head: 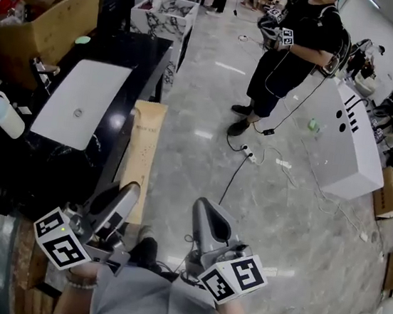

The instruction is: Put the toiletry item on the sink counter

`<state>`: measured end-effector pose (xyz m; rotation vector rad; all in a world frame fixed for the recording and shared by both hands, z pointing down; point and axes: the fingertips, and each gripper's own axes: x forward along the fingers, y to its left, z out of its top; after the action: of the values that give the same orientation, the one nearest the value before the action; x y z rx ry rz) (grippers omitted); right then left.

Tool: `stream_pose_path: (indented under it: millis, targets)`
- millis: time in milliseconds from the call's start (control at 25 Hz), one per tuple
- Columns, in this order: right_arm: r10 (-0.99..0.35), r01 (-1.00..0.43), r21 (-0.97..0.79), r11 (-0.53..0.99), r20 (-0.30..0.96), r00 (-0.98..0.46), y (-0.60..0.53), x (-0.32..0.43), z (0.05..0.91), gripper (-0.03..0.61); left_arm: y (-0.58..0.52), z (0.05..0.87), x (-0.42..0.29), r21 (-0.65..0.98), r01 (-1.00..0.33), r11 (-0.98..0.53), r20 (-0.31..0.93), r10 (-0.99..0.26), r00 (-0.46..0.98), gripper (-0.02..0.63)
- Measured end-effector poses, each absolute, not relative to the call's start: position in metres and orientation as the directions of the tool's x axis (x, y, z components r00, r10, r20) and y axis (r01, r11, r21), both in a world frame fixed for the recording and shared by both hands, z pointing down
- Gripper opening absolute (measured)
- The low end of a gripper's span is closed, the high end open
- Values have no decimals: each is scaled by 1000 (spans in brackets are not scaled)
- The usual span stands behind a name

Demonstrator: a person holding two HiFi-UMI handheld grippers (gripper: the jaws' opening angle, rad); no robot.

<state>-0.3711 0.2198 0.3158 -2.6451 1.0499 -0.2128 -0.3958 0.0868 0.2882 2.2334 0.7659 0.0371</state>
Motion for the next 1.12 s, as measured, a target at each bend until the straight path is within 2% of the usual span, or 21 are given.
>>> stream_pose_path:
  millis: [600, 1120]
  targets:
    - [-683, -644, -290, -708, 51, 729, 164, -256, 317, -2, 28, 295, -281, 684, 522, -509, -230, 529, 817, 34]
    - [-680, -635, -290, -716, 86, 728, 134, -219, 328, -2, -8, 314, -252, 715, 499, -489, -235, 504, 831, 34]
